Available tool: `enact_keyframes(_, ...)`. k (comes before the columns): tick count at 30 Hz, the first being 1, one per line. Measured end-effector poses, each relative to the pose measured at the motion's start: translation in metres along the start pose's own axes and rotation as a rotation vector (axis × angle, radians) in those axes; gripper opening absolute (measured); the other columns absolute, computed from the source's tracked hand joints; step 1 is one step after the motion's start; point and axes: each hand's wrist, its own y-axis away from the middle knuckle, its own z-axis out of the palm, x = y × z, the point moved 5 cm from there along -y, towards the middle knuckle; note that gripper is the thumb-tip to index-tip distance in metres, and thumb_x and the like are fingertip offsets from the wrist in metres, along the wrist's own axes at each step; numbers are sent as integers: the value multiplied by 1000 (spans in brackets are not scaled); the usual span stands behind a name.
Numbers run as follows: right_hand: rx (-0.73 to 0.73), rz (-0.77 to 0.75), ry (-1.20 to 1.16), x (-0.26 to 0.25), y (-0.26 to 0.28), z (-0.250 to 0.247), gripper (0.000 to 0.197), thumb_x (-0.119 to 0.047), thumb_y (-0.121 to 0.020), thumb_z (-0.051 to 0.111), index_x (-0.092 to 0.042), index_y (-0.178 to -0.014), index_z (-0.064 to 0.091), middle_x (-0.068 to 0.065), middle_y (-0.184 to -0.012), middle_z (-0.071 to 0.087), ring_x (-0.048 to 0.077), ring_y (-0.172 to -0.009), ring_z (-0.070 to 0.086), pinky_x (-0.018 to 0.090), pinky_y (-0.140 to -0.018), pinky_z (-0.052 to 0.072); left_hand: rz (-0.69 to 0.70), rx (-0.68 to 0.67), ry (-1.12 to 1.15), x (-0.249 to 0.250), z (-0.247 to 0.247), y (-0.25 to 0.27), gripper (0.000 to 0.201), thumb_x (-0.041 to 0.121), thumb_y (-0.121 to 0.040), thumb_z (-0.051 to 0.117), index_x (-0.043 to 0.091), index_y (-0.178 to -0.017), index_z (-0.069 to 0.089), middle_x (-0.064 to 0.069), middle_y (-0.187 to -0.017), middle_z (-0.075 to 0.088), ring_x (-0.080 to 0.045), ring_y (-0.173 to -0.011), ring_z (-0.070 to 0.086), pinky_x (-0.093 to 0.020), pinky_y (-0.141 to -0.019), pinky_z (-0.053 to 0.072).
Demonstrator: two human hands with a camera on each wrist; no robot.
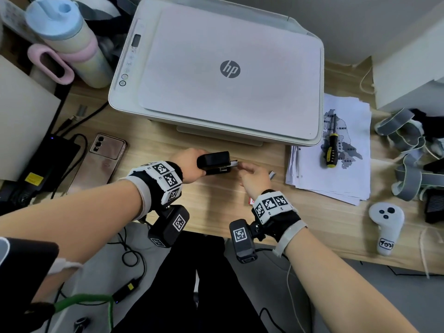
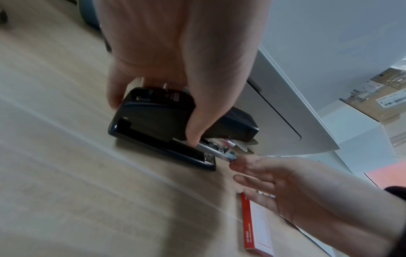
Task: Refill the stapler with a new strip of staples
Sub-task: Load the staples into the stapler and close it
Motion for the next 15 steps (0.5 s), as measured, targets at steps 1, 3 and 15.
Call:
enact_keyframes(1, -1, -8, 0, -1, 1, 0, 36, -13, -86, 50, -18, -118, 65, -4, -106, 64, 21, -96, 63, 40, -95, 52, -4, 7, 6, 0, 3, 0, 49, 20, -79, 65, 31, -126, 56, -3, -114, 69, -29, -109, 61, -33, -94, 48)
enact_keyframes(3, -12, -15, 1, -2, 4, 1, 37, -12, -87, 49, -18, -120, 63, 0, -113, 66, 20, -91, 62, 41, -93, 54, -9, 8, 9, -1, 8, 1, 49, 25, -79, 66, 34, -126, 55, -2, -112, 70, -29, -107, 62, -35, -94, 49)
enact_keyframes(15, -18, -30, 39, -2, 9, 7, 41, -8, -90, 45, -14, -129, 56, 5, -90, 64, 12, -49, 44, 17, -47, 38, 52, 45, -107, 3, 10, 6, 45, 25, -85, 61, 26, -129, 53, -6, -116, 68, -30, -109, 61, -31, -86, 46)
